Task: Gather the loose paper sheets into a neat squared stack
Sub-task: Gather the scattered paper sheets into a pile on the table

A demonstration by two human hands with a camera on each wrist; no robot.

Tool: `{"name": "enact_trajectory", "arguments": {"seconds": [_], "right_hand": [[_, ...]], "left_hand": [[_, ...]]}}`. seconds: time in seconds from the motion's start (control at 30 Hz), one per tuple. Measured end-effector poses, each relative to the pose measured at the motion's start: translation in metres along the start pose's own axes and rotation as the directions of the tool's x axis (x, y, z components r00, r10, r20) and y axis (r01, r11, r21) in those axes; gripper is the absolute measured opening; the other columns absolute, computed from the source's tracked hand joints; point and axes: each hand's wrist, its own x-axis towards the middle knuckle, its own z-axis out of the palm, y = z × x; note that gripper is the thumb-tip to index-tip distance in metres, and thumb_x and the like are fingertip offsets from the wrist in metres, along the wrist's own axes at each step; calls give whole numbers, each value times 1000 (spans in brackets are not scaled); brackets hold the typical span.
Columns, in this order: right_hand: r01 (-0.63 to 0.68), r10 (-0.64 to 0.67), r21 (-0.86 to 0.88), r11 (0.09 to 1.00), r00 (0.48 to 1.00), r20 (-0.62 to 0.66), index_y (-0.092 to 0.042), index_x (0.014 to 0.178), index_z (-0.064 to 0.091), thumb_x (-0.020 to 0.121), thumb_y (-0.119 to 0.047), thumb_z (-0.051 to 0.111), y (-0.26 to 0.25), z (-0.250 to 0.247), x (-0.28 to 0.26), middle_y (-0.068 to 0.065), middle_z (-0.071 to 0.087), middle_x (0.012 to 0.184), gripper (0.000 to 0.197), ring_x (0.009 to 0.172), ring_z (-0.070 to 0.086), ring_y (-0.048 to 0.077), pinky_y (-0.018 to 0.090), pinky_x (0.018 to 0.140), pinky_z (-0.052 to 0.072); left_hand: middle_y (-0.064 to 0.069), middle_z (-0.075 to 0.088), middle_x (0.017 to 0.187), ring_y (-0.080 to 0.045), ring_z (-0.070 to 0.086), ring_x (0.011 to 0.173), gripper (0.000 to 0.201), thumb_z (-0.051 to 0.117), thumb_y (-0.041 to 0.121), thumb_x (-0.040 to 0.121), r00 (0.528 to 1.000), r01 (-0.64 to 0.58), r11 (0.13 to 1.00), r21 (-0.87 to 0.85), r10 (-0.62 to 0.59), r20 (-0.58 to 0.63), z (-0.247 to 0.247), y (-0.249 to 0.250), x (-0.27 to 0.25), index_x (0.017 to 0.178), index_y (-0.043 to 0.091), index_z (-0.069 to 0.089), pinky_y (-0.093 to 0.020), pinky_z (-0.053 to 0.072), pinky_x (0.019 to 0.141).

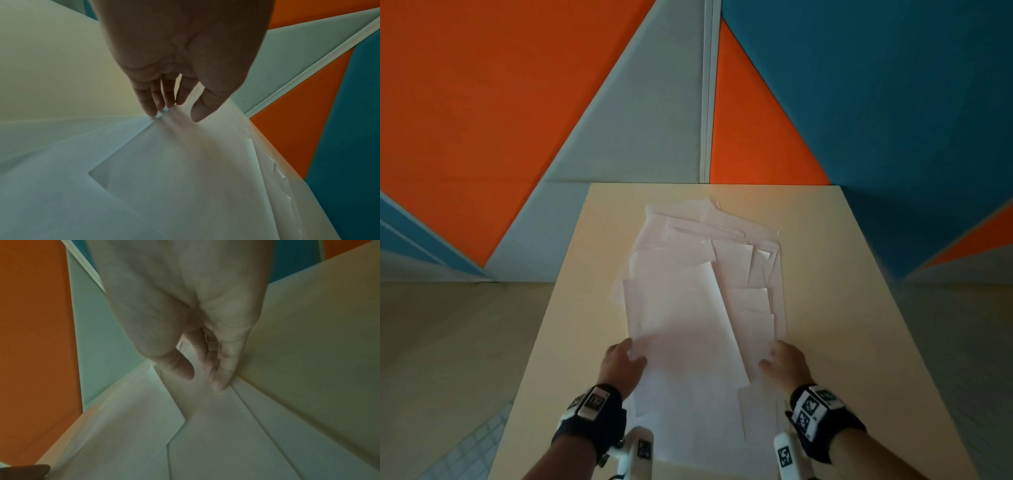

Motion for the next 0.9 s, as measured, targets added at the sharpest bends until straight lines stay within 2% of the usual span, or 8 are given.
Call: {"name": "enact_trajectory", "arguments": {"seconds": [0.17,0.27,0.4,0.53,0.6,0.67,0.8,0.9], "right_hand": [[-47,49,64,997,998,-29,-10,91,51,84,-18,57,2,-8,-7,11,59,97,12,87,53,22,25,72,39],[-170,170,-14,985,985,21,-9,90,47,85,-24,53,16,-9,-18,14,61,102,18,83,53,24,26,63,38],[-223,223,17,975,974,34,-5,86,51,85,-21,53,14,-2,-28,7,56,83,17,80,55,25,25,52,33],[-206,205,134,969,979,20,-3,95,62,85,-17,56,-8,6,-28,10,65,93,19,85,59,27,23,67,42],[-172,169,181,968,985,31,-11,76,57,84,-15,57,-18,9,-29,5,58,78,8,80,56,25,24,63,38],[-146,147,214,966,989,8,-18,59,36,83,-12,56,-21,10,-28,0,41,64,31,69,45,20,26,56,30],[-150,163,231,961,986,-36,-21,59,29,85,-10,53,-17,7,-31,-7,34,63,37,76,42,19,26,64,32],[-141,154,234,962,987,-40,-16,61,36,84,-11,54,-23,13,-29,-3,39,63,30,68,42,20,27,56,32]], "left_hand": [[-18,45,144,-34,50,126,59,60,12,85,1000,-18,1000,-12,18,0,-11,1,2,141,9,45,-37,38,108],[-19,49,141,-35,46,129,51,56,10,87,1000,-6,998,63,6,15,-12,-7,-6,137,3,47,-36,35,106],[-20,55,134,-34,49,124,49,54,10,86,1000,-15,998,59,14,25,-2,-9,-13,134,2,49,-36,36,104],[-17,56,136,-32,49,128,54,55,14,87,999,-2,1000,3,2,40,3,-4,-9,139,5,45,-34,35,107],[-16,56,136,-31,50,127,54,56,15,87,998,-1,999,-39,3,56,3,-3,-6,140,7,45,-35,36,108],[-16,54,138,-32,49,127,54,56,15,87,999,1,999,-54,2,47,0,-4,-5,140,8,45,-37,36,109],[-19,48,142,-34,44,131,57,56,13,86,1000,14,999,-34,-14,21,-4,-8,-5,141,7,43,-38,33,109],[-16,49,143,-31,45,132,58,56,14,85,999,-15,999,-44,17,38,-2,-4,-3,142,8,42,-38,33,111]]}}
